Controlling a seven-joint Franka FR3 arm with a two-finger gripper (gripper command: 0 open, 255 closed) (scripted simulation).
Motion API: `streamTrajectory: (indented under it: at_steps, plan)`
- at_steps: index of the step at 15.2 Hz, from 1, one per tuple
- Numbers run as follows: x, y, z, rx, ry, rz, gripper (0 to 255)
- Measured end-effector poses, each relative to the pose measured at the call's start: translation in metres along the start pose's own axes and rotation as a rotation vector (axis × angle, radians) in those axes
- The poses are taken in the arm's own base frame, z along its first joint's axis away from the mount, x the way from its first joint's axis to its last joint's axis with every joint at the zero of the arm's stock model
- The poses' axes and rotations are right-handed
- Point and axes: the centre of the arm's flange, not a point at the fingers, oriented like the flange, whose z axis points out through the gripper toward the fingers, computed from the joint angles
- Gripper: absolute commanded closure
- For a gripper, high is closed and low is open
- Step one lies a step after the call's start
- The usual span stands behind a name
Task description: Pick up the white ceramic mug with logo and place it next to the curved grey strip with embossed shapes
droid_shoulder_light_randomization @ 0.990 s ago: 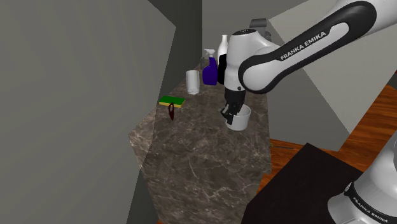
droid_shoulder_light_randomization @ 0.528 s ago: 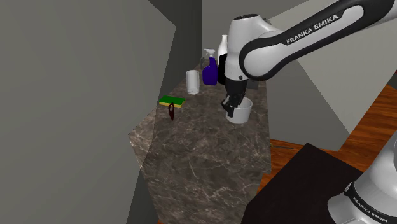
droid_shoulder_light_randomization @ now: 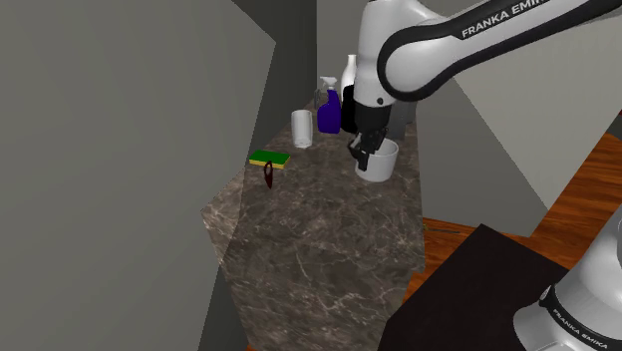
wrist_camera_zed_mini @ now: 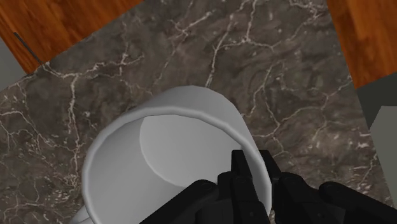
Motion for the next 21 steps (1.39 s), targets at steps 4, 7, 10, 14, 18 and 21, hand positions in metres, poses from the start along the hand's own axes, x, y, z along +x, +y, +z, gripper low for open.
streamTrajectory:
  at_steps: [4, 7, 10, 14, 18, 21]
  plan:
    - [0.001, 0.001, -0.021, 0.000, 0.000, 0.000, 255]
    - [0.002, 0.002, -0.037, 0.000, 0.000, 0.000, 255]
    - [0.002, 0.003, -0.052, 0.000, 0.000, 0.000, 255]
    - [0.004, 0.004, -0.073, 0.000, 0.000, 0.000, 255]
    - [0.005, 0.004, -0.096, 0.000, 0.000, 0.000, 255]
    - [0.004, 0.006, -0.110, 0.000, 0.000, 0.000, 255]
